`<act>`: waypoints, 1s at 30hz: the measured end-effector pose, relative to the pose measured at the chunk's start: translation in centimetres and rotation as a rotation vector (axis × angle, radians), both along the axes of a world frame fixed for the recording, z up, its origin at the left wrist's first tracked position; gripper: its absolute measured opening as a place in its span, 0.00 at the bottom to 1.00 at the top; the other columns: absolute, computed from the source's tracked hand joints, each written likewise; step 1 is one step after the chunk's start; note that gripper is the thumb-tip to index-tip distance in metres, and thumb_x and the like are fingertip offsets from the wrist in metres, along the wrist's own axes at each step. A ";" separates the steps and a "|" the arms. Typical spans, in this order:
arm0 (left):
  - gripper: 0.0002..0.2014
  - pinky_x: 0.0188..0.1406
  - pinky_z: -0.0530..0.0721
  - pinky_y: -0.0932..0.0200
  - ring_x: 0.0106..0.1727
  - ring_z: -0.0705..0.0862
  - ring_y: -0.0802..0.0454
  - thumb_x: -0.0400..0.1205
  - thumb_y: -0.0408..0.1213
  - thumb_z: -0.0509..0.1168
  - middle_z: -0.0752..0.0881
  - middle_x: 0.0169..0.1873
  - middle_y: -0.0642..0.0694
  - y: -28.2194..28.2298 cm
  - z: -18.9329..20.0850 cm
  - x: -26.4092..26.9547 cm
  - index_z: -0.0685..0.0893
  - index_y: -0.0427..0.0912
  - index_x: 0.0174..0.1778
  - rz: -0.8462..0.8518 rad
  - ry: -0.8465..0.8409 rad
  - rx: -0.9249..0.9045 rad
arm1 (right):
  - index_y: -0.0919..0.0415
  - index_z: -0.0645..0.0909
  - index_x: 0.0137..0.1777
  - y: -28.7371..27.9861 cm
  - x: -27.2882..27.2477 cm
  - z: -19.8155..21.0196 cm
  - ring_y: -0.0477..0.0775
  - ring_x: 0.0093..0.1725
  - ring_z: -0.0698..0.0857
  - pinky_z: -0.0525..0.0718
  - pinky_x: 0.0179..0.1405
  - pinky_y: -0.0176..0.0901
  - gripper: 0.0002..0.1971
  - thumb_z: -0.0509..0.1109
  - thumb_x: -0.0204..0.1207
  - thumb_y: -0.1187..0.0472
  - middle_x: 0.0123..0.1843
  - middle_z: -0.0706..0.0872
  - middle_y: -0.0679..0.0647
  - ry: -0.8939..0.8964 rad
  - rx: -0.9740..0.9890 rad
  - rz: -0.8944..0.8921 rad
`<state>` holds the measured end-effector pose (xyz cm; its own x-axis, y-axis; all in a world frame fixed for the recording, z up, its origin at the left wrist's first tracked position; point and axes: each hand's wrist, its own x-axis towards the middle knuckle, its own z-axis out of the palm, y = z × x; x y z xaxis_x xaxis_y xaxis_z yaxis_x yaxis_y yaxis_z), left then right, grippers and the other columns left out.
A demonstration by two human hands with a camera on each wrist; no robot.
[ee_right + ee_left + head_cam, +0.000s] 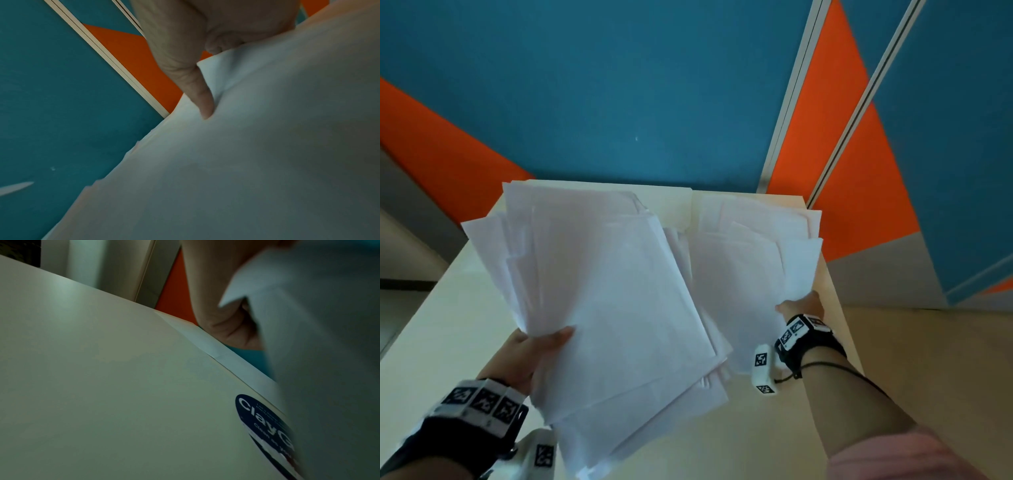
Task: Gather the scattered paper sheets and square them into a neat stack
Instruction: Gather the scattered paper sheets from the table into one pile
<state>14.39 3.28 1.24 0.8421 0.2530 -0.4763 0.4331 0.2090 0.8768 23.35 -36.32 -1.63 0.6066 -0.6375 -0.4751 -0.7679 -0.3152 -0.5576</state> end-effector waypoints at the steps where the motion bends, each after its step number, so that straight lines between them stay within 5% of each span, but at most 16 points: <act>1: 0.12 0.21 0.87 0.57 0.22 0.87 0.51 0.77 0.20 0.63 0.90 0.22 0.45 0.0 -0.1 0.1 0.88 0.30 0.31 -0.002 0.008 0.001 | 0.67 0.65 0.74 -0.2 -0.1 0.0 0.66 0.69 0.78 0.78 0.65 0.53 0.33 0.72 0.70 0.69 0.73 0.76 0.65 -0.018 0.022 0.010; 4: 0.06 0.22 0.87 0.57 0.22 0.88 0.51 0.77 0.20 0.63 0.90 0.22 0.45 0.2 -0.2 0.0 0.85 0.30 0.39 0.018 0.018 0.021 | 0.66 0.73 0.70 -0.4 -0.6 0.2 0.66 0.65 0.80 0.78 0.62 0.48 0.25 0.69 0.71 0.70 0.70 0.80 0.63 -0.052 0.036 0.084; 6: 0.04 0.23 0.88 0.57 0.23 0.88 0.51 0.76 0.21 0.64 0.90 0.23 0.45 0.6 -0.6 -0.1 0.83 0.28 0.44 0.028 0.017 0.041 | 0.64 0.80 0.57 -0.1 -1.5 0.2 0.66 0.51 0.82 0.80 0.51 0.48 0.15 0.63 0.72 0.74 0.58 0.85 0.67 -0.130 -0.022 0.125; 8: 0.04 0.24 0.88 0.57 0.22 0.88 0.52 0.76 0.21 0.65 0.90 0.23 0.46 1.1 -0.8 -0.3 0.82 0.28 0.44 0.034 0.023 0.062 | 0.62 0.80 0.51 0.6 -2.4 0.2 0.63 0.43 0.78 0.77 0.41 0.46 0.16 0.57 0.71 0.76 0.47 0.83 0.64 -0.217 -0.069 0.152; 11: 0.04 0.22 0.87 0.60 0.21 0.87 0.53 0.75 0.21 0.67 0.89 0.21 0.46 2.1 -1.2 -0.7 0.83 0.26 0.45 0.045 0.041 0.117 | 0.63 0.79 0.61 1.0 -3.3 0.3 0.62 0.45 0.81 0.76 0.42 0.41 0.19 0.60 0.72 0.76 0.51 0.85 0.65 -0.179 0.012 0.148; 15: 0.07 0.25 0.87 0.59 0.23 0.87 0.48 0.74 0.21 0.68 0.89 0.21 0.46 3.6 -1.4 -1.7 0.83 0.24 0.47 0.039 0.058 0.155 | 0.71 0.80 0.47 0.3 -4.6 1.3 0.57 0.43 0.80 0.75 0.40 0.39 0.06 0.66 0.71 0.75 0.52 0.87 0.67 -0.160 0.179 0.021; 17: 0.07 0.27 0.87 0.59 0.26 0.85 0.45 0.74 0.21 0.68 0.88 0.20 0.48 4.2 -1.1 -2.3 0.83 0.24 0.46 0.043 0.069 0.178 | 0.76 0.81 0.51 -0.2 -5.5 2.1 0.55 0.45 0.79 0.77 0.36 0.35 0.09 0.67 0.71 0.75 0.48 0.85 0.63 -0.205 0.245 -0.017; 21: 0.08 0.40 0.82 0.53 0.37 0.81 0.43 0.74 0.21 0.68 0.88 0.20 0.48 5.8 -0.3 -3.4 0.82 0.25 0.48 0.061 0.084 0.185 | 0.72 0.81 0.58 -1.3 -7.4 4.1 0.59 0.51 0.81 0.78 0.54 0.49 0.14 0.71 0.73 0.70 0.54 0.84 0.60 -0.296 0.339 -0.095; 25: 0.16 0.58 0.77 0.42 0.48 0.81 0.39 0.74 0.21 0.69 0.86 0.40 0.33 6.7 0.4 -4.0 0.80 0.18 0.56 0.089 0.082 0.165 | 0.72 0.83 0.50 -0.7 -8.6 6.1 0.69 0.58 0.83 0.81 0.61 0.64 0.11 0.74 0.71 0.65 0.57 0.85 0.66 -0.370 0.513 -0.198; 27: 0.15 0.55 0.79 0.42 0.47 0.81 0.38 0.73 0.21 0.70 0.87 0.33 0.36 6.4 1.0 -4.1 0.81 0.20 0.54 0.056 0.070 0.156 | 0.70 0.84 0.55 0.7 -9.1 6.8 0.71 0.60 0.84 0.82 0.59 0.65 0.15 0.73 0.71 0.64 0.60 0.86 0.65 -0.373 0.627 -0.186; 30: 0.26 0.58 0.79 0.41 0.50 0.82 0.37 0.60 0.27 0.76 0.86 0.40 0.34 6.2 2.4 -4.3 0.82 0.23 0.53 0.008 0.034 0.153 | 0.69 0.82 0.62 2.5 -9.4 7.9 0.68 0.56 0.85 0.84 0.50 0.57 0.18 0.71 0.71 0.66 0.60 0.86 0.63 -0.455 0.700 -0.153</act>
